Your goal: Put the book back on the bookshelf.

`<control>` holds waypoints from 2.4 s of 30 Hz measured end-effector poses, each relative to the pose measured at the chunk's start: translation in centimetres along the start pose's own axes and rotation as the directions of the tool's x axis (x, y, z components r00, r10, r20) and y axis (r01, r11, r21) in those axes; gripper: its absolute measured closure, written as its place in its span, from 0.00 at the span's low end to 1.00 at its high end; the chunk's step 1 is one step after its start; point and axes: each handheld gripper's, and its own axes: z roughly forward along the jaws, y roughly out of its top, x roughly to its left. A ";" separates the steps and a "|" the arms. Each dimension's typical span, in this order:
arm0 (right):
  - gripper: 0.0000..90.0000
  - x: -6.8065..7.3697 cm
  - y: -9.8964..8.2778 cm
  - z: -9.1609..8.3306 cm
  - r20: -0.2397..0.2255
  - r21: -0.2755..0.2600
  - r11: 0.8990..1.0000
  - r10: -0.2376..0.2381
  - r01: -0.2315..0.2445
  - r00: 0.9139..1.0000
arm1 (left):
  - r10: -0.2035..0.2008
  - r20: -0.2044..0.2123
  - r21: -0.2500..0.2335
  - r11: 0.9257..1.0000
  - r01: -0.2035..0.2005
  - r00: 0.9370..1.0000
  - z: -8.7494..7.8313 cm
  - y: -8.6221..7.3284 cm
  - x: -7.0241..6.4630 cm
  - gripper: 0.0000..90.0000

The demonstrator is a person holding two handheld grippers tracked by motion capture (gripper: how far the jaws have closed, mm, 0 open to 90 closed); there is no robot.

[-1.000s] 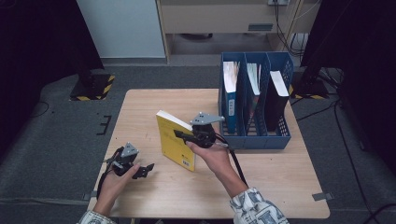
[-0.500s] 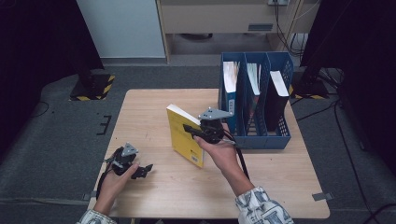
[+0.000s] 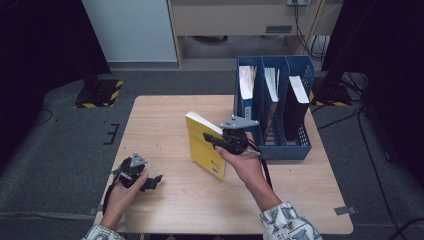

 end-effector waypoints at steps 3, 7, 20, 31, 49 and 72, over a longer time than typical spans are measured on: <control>0.84 0.0 0.0 -0.5 -0.002 0.000 1.000 -0.003 0.003 1.000 | 0.001 -0.003 0.007 1.000 -0.001 1.000 0.0 -0.1 0.0 0.05; 0.84 0.1 -0.2 -1.3 -0.006 -0.002 1.000 -0.008 0.008 1.000 | -0.002 -0.008 0.010 1.000 0.003 1.000 0.1 -0.1 0.1 0.05; 0.84 -0.5 -0.9 -3.9 -0.006 0.003 1.000 -0.021 0.021 1.000 | -0.002 -0.004 0.014 1.000 0.002 1.000 0.3 -0.2 0.0 0.05; 0.84 -1.1 -1.6 -5.4 0.005 0.008 1.000 -0.015 0.015 1.000 | -0.007 -0.005 0.020 1.000 0.007 1.000 0.3 -0.2 0.0 0.05; 0.83 -2.5 -3.0 -8.8 0.047 0.012 1.000 -0.001 0.001 0.999 | 0.005 -0.008 0.030 1.000 -0.005 1.000 0.4 -0.3 0.0 0.05; 0.83 -3.2 2.0 -11.6 0.002 -0.049 0.996 0.079 -0.078 0.997 | 0.007 -0.005 0.036 0.999 -0.007 1.000 0.5 -0.3 -0.1 0.05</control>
